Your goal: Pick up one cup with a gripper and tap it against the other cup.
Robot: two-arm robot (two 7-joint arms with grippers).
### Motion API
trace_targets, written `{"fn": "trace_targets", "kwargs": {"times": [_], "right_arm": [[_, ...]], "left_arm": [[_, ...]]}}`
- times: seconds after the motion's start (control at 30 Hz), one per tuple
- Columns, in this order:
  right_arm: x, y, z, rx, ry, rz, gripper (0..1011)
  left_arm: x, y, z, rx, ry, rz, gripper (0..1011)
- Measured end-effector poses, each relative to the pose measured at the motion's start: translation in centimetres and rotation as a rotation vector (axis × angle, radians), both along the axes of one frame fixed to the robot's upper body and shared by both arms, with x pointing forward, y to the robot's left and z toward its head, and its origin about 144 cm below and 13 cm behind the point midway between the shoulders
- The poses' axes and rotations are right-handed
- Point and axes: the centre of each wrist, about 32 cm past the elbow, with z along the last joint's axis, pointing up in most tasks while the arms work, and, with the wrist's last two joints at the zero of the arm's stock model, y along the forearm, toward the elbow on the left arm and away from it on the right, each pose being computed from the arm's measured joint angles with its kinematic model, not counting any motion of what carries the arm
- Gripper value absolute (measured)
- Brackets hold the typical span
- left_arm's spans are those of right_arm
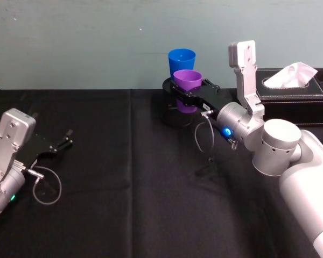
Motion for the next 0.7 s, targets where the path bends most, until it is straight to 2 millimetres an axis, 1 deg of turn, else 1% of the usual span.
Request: {"fn": "trace_targets", "kwargs": {"times": [0.7], "right_arm": [[0.0,0.0,0.0,0.0,0.0,0.0,733]], "left_arm": [[0.0,0.0,0.0,0.0,0.0,0.0,1000]]}}
